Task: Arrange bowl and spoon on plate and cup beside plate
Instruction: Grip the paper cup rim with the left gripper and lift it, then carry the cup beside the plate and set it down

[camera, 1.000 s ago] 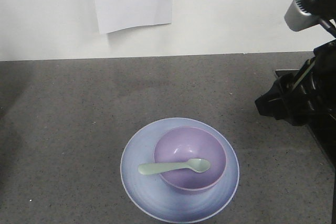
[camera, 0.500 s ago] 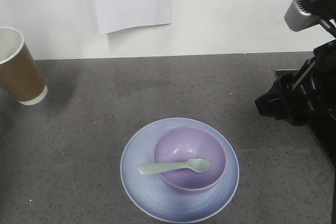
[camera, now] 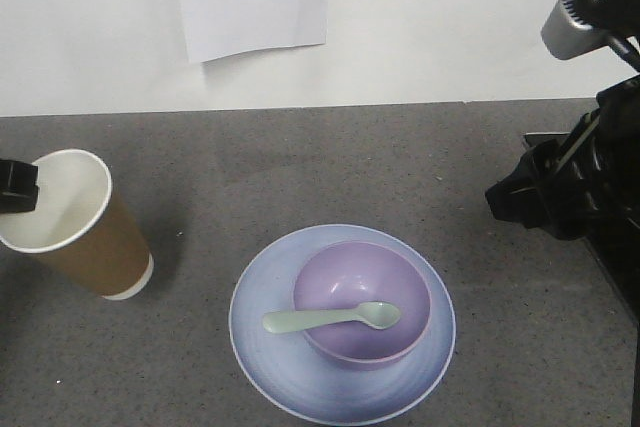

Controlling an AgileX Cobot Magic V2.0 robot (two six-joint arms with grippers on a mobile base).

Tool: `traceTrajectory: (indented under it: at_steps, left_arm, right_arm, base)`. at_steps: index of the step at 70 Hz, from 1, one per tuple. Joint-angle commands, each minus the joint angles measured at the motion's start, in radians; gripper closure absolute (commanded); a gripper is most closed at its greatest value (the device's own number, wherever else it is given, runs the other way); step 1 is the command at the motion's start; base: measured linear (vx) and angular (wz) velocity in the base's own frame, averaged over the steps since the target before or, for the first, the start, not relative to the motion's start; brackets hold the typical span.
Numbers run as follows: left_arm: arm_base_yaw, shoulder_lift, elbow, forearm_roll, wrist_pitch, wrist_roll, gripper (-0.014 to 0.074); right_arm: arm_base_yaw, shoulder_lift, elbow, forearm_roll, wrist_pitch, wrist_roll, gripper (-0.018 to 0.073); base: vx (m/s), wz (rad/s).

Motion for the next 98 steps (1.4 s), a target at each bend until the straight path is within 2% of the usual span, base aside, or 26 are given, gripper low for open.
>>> traceTrajectory:
  at_steps: [1,20,43,54,98]
  left_arm:
    - [-0.037,-0.024,0.004,-0.054,-0.071,0.003,0.0605]
    - [-0.121,-0.022,0.025,-0.052,-0.082,0.004,0.0605]
    - [-0.184,0.037,0.025,-0.045,-0.092,0.004,0.0605]
    - [-0.202,0.066,0.025,-0.025,-0.102,0.003,0.0605]
    - [-0.202,0.138,0.025,-0.033,-0.08,0.003,0.0581]
  right_arm:
    - [-0.005,-0.017,-0.028,0.003,-0.051,-0.001,0.0055]
    - [-0.005,-0.017,-0.028,0.003,-0.05,-0.001,0.0055]
    - [-0.005,-0.017,-0.028,0.003,-0.045,-0.001,0.0055]
    - [-0.005,-0.017,-0.028,0.003,-0.043,-0.001,0.0055]
    - [-0.005,-0.017,-0.028,0.002,-0.046,-0.001,0.0055]
  base:
    - [0.0,0.0]
    - [0.0,0.0]
    - [0.0,0.0]
    - [0.0,0.0]
    - [0.0,0.0]
